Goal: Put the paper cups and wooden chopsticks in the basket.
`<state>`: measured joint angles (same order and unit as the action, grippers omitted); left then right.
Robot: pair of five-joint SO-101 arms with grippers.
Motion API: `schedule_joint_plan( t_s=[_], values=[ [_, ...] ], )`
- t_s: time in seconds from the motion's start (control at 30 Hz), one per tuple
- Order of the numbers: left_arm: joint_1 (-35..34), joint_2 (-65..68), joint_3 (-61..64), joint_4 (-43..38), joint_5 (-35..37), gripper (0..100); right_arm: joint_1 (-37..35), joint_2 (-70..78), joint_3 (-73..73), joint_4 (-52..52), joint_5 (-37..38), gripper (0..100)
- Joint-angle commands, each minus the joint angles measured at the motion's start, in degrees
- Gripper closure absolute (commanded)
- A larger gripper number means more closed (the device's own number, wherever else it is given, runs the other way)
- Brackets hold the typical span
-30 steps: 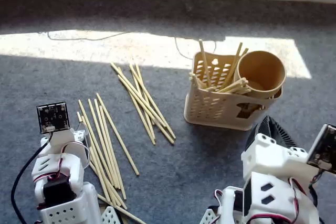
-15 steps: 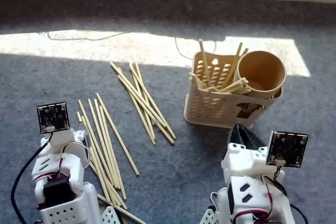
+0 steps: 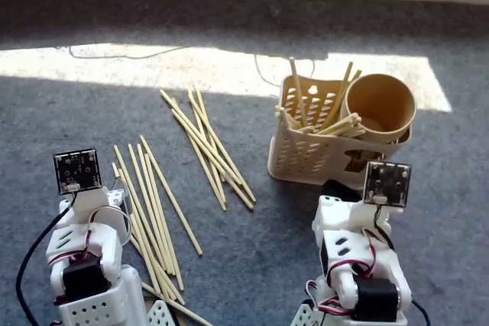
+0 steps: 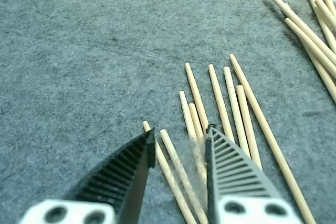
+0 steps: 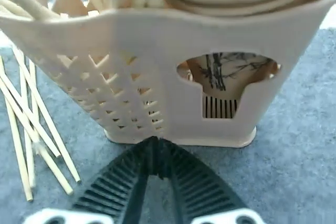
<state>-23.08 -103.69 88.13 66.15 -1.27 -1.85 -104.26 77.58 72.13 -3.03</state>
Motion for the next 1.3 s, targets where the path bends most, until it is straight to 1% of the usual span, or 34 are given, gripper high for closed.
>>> schedule_joint_plan(
  t_s=[0.0,0.43,0.53,0.67,0.83,1.27],
  values=[
    [1.2,-0.4,-0.1,-0.4,-0.4,84,-0.4,0.0,3.0,-2.2,0.7,99.1],
    [1.0,-0.4,-0.1,-0.4,-0.4,83,-0.5,0.0,19.6,-2.2,0.6,99.1],
    [0.9,-0.4,-0.6,-0.4,-0.3,83,-0.7,0.0,20.4,-2.2,0.7,99.1],
    [1.0,-0.4,-1.4,-0.4,0.0,83,-2.8,0.0,21.8,-2.2,0.7,99.1],
    [0.9,-0.4,-5.3,-0.1,0.0,83,-2.8,0.0,21.9,-3.9,0.6,99.1],
    [0.9,0.1,-15.4,0.6,-0.3,84,-2.9,0.0,23.0,-4.2,0.6,99.1]
  ],
)
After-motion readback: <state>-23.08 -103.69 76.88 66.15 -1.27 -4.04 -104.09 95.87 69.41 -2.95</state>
